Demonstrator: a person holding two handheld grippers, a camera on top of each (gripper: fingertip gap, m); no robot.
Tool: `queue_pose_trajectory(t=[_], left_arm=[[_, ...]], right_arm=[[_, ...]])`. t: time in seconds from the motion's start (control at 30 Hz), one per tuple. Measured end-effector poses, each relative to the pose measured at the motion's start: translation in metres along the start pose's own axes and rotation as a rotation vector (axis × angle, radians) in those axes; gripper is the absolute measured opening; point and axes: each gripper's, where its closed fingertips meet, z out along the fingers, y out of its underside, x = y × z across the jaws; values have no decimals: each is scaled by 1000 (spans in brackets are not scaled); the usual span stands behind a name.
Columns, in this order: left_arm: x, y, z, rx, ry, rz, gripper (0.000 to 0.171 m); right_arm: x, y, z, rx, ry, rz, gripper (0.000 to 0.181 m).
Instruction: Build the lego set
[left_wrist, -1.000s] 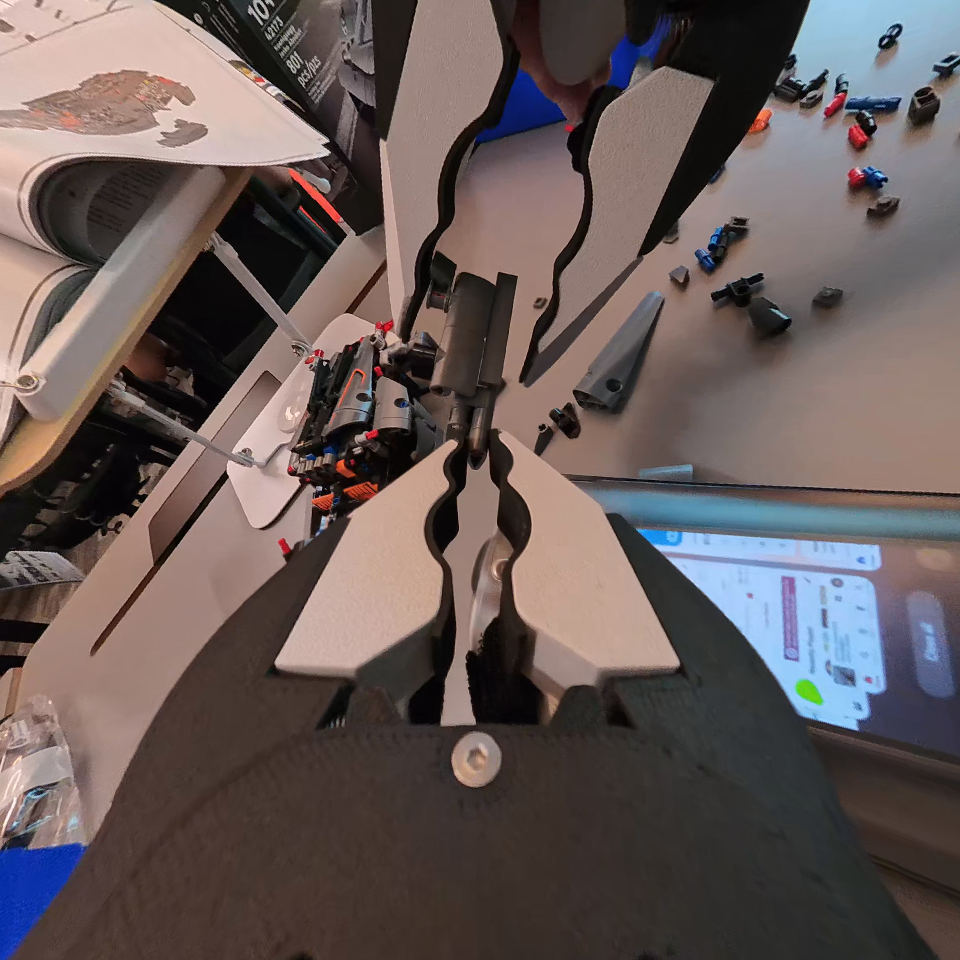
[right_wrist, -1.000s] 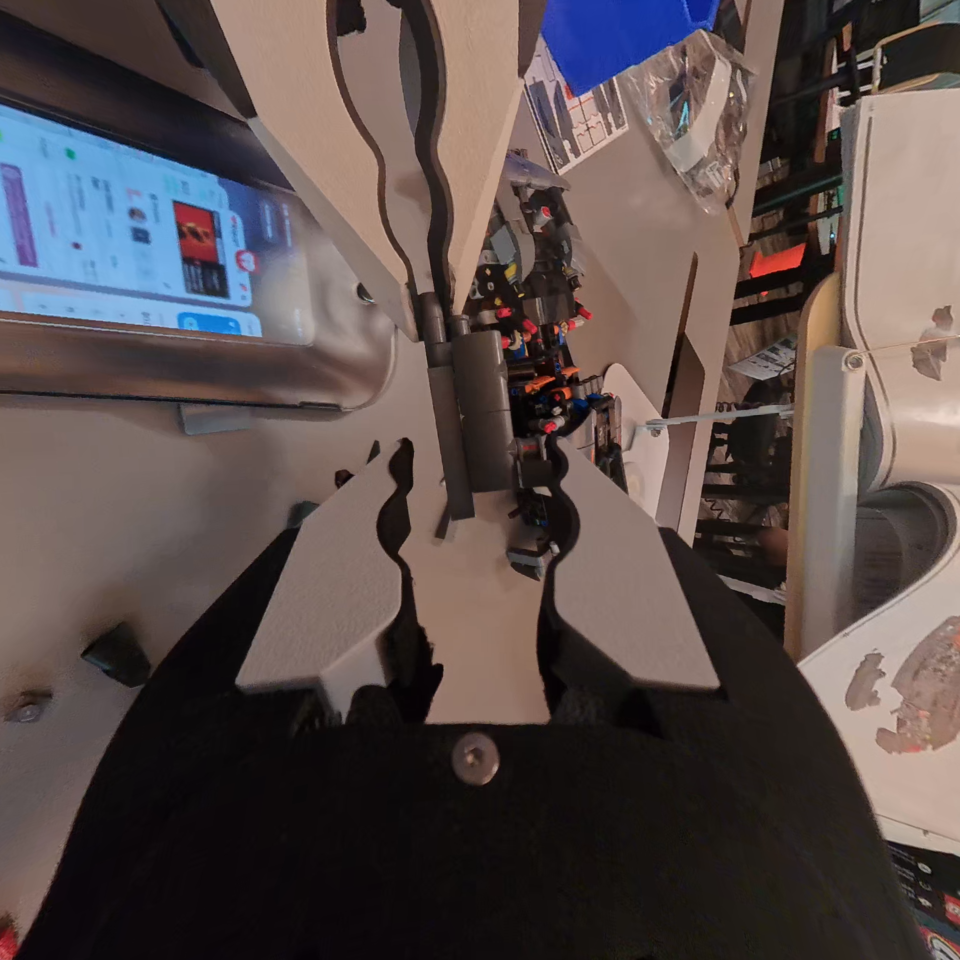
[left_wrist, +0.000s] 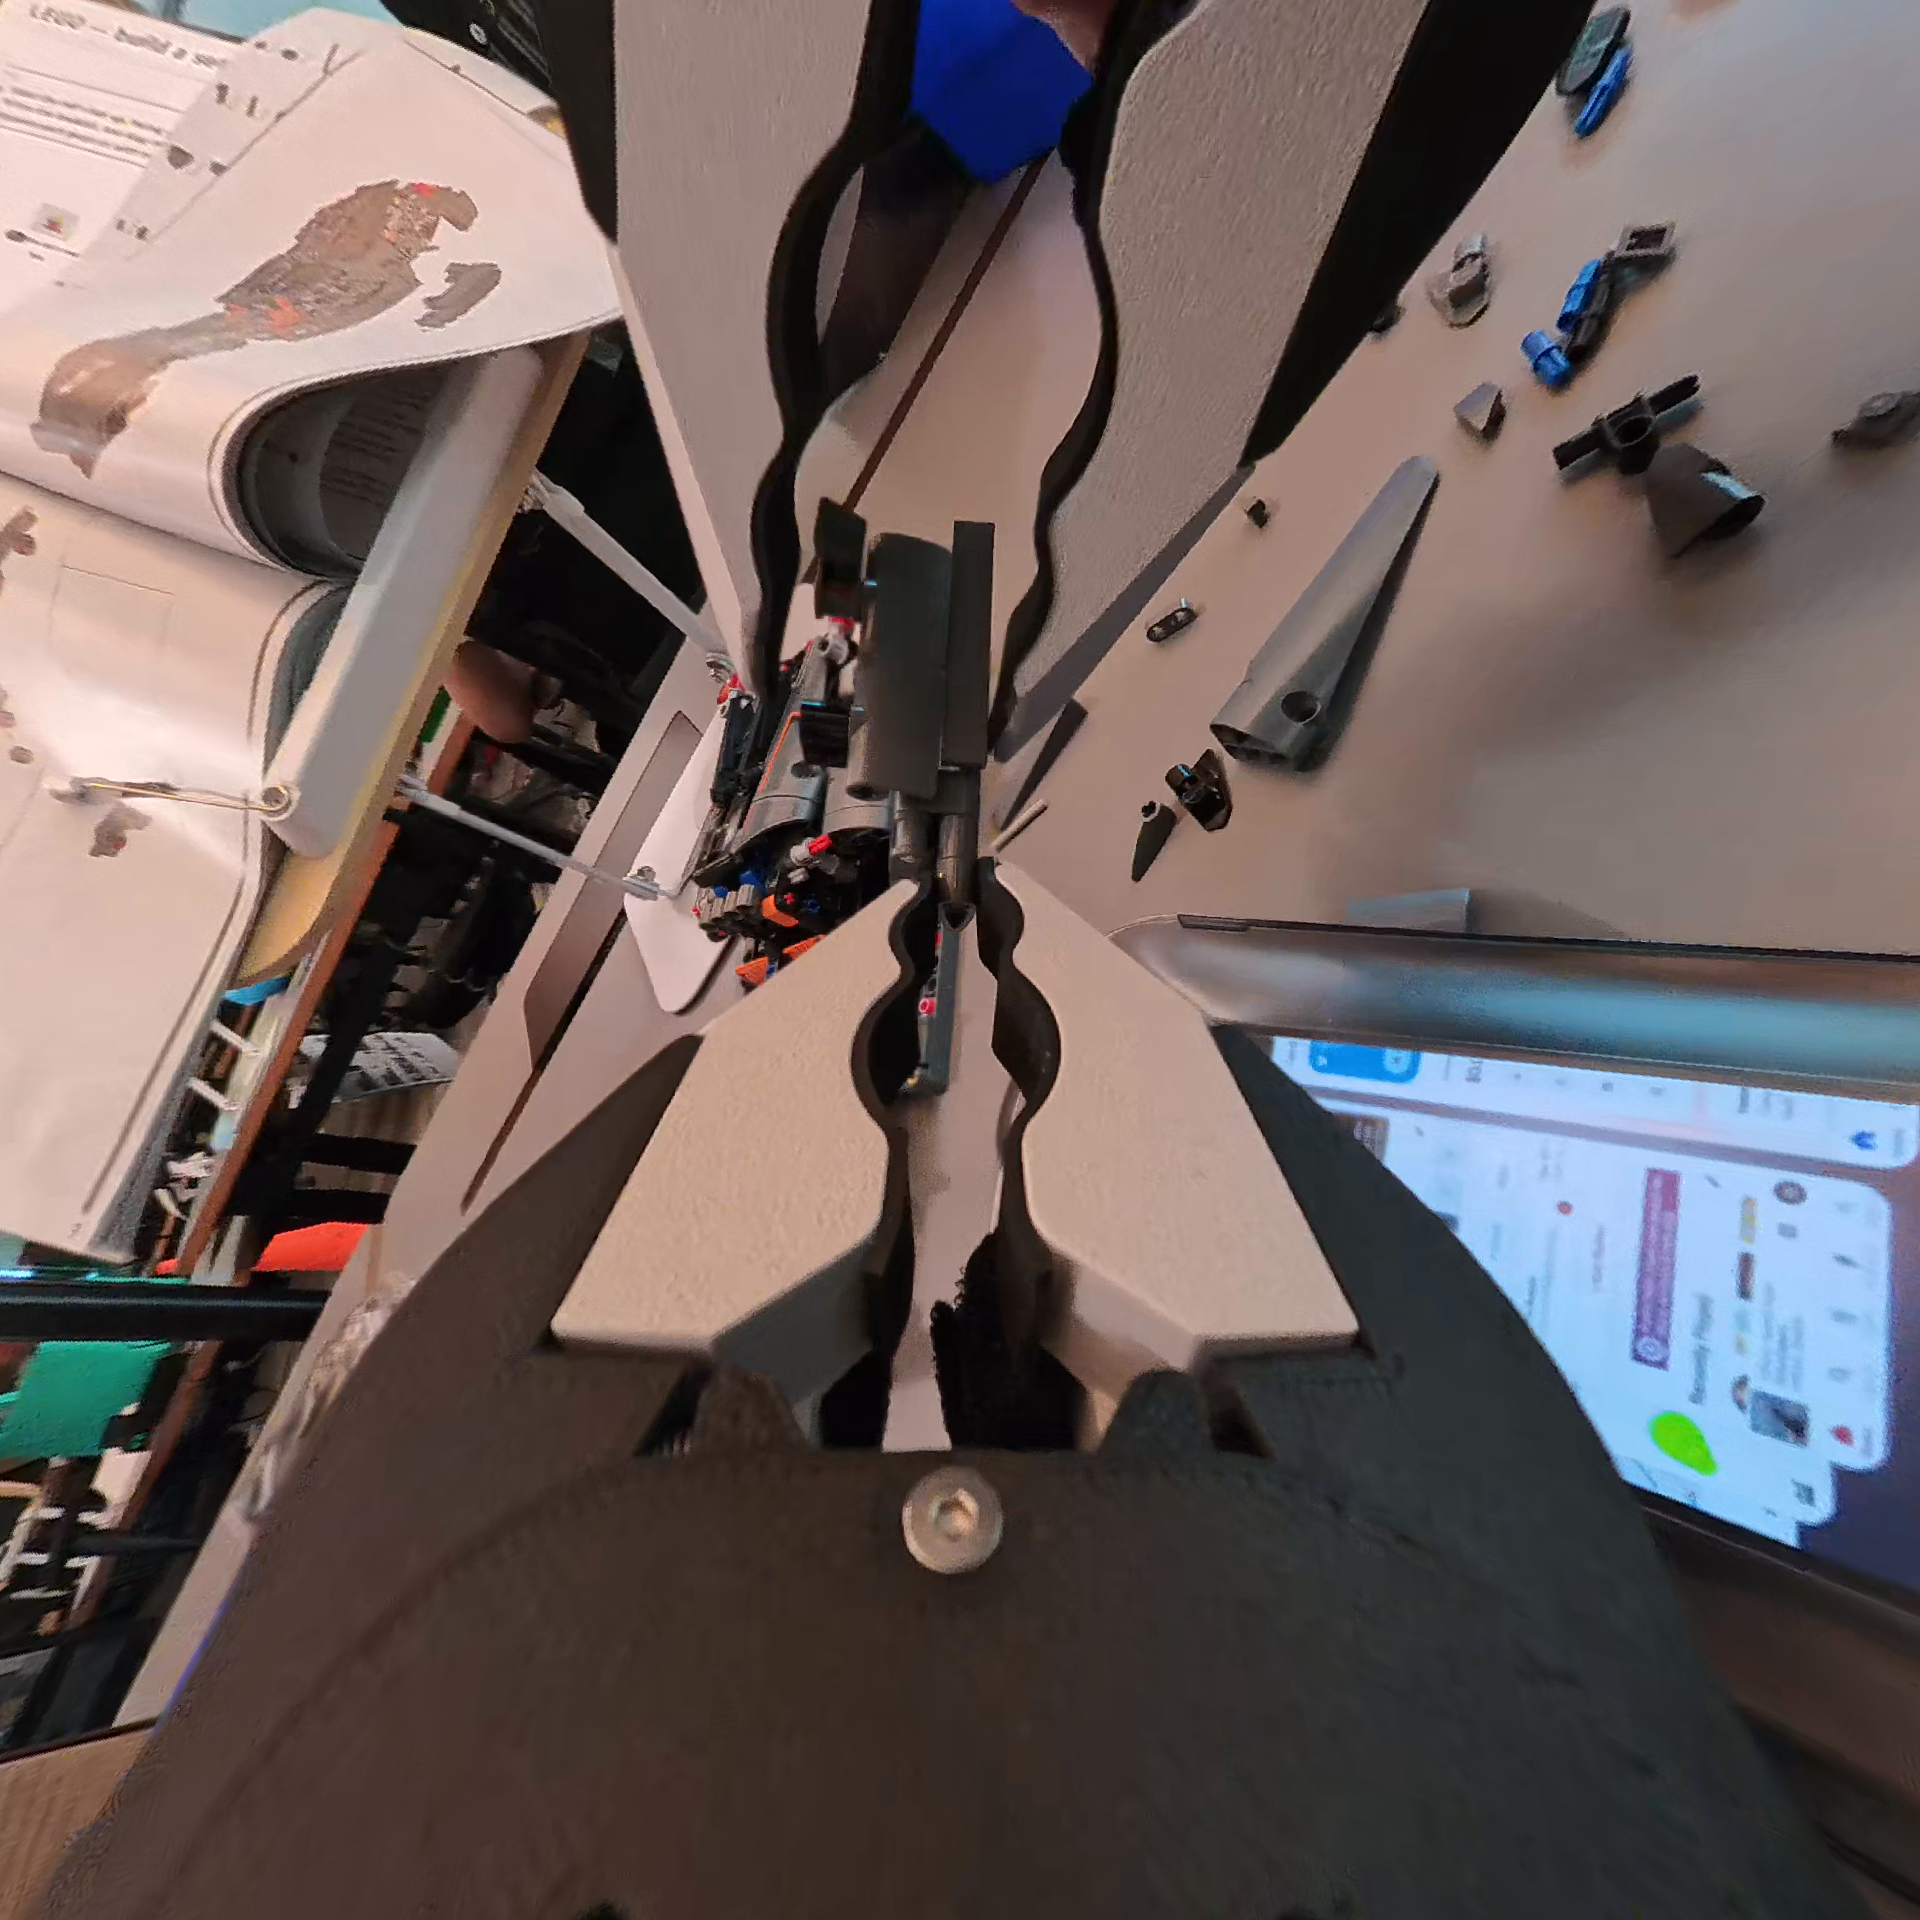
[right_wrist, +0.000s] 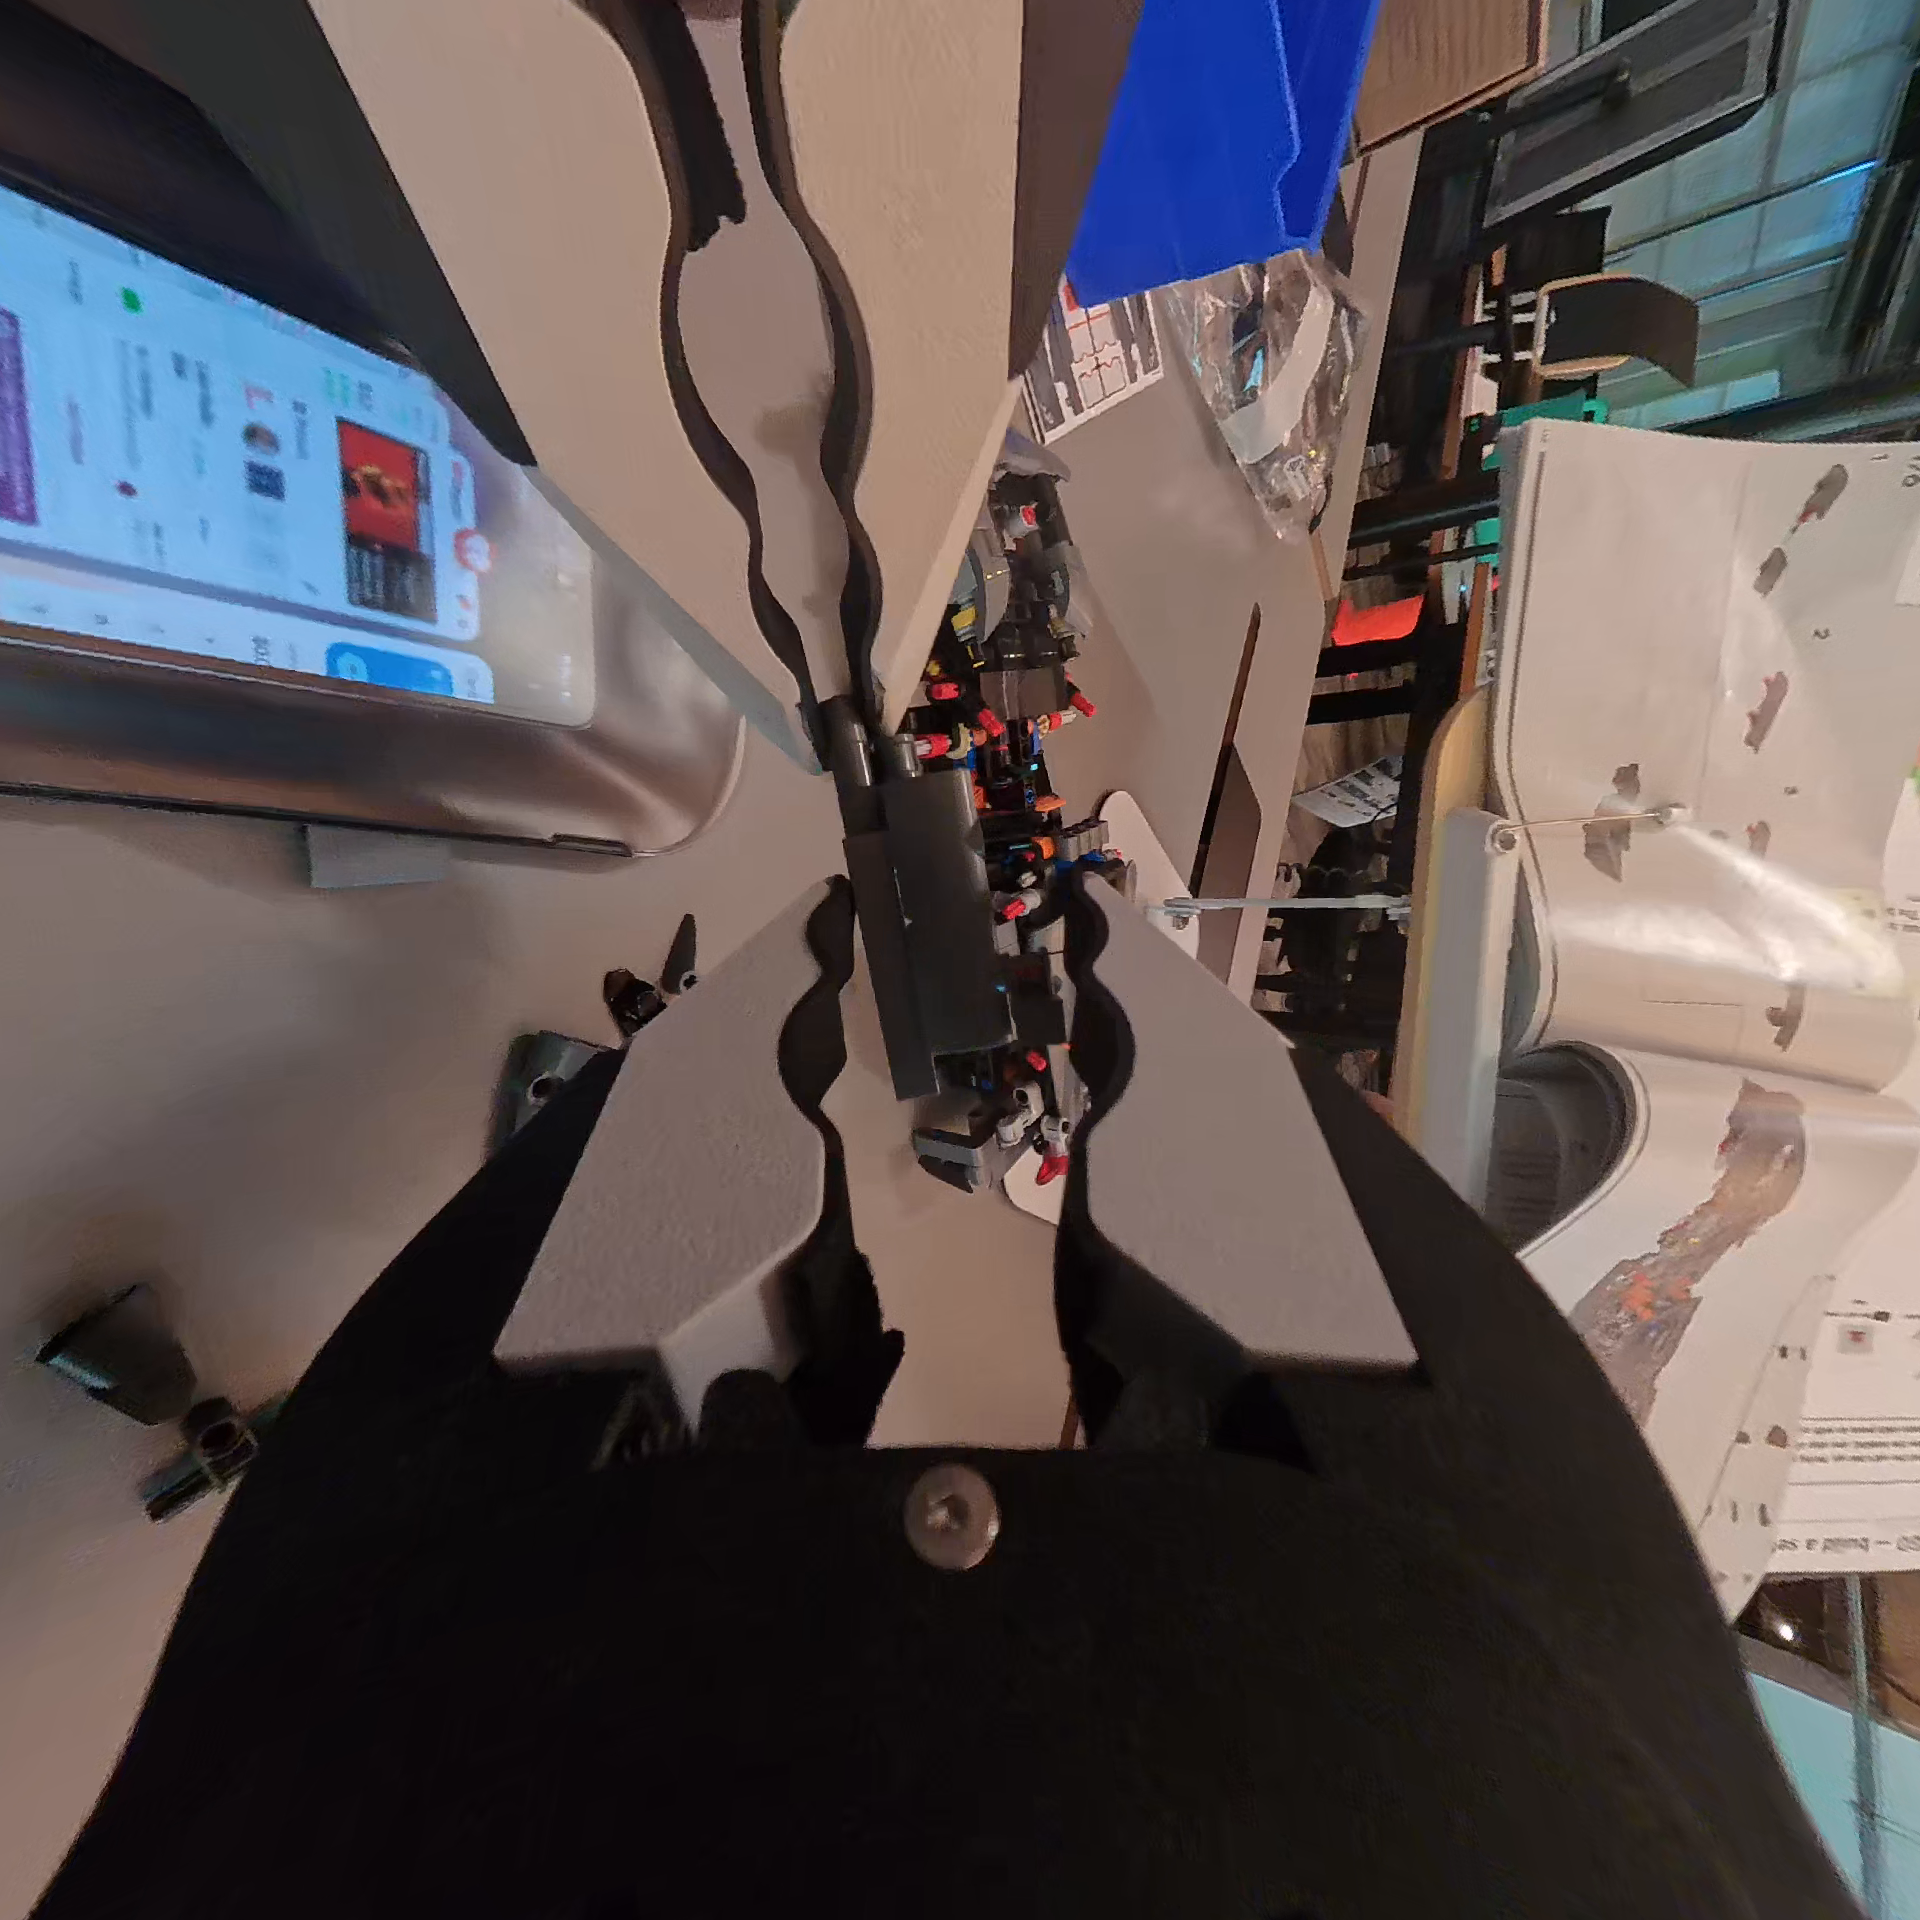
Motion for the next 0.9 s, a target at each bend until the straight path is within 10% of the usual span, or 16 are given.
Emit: queue_pose_trajectory(t=[0.5, 0.9], left_arm=[[-12, -12, -8, 44, -89, -9, 12], [-41, -13, -25, 108, -179, -88, 36]], right_arm=[[2, 1, -2, 63, -49, 117, 22], [67, 3, -49, 673, -418, 1201, 22]])
